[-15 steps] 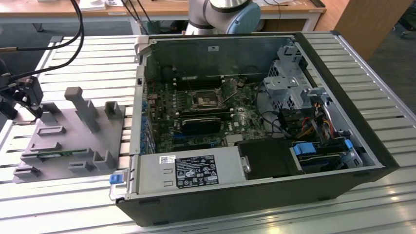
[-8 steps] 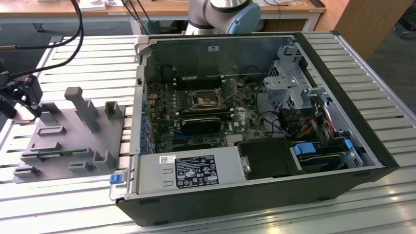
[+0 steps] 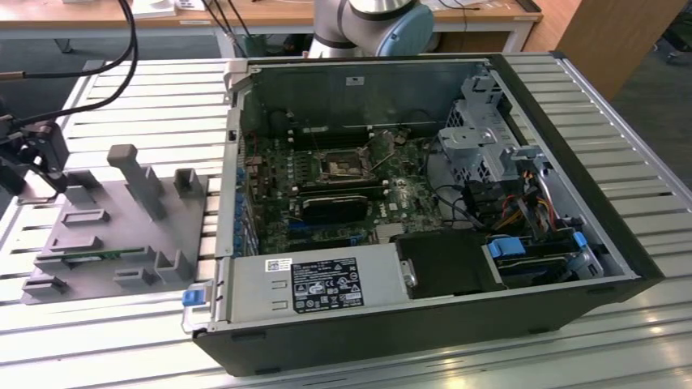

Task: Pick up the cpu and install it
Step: 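Pick up the cpu and move it towards the insertion slot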

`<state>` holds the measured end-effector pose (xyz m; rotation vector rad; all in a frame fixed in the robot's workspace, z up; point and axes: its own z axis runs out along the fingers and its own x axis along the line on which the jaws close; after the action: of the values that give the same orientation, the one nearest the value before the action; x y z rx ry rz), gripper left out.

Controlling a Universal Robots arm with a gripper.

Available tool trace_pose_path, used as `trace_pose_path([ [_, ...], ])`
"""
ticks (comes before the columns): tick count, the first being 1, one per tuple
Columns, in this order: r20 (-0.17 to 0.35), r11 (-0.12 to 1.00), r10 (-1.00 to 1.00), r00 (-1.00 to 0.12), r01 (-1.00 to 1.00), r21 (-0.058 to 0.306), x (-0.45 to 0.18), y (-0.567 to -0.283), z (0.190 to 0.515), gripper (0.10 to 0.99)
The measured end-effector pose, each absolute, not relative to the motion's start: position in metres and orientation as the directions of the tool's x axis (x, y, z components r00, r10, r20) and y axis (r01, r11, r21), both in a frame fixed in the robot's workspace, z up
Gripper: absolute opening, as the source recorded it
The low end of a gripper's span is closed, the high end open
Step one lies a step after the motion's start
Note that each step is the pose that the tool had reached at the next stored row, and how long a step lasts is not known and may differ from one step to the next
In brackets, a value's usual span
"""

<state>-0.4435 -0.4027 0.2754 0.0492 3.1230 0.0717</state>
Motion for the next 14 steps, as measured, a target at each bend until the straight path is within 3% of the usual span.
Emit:
trace_pose_path([
  [14, -0.017, 0.998, 0.032, -0.999, 0.031, 0.046, -0.443, -0.402, 0.288, 0.541],
])
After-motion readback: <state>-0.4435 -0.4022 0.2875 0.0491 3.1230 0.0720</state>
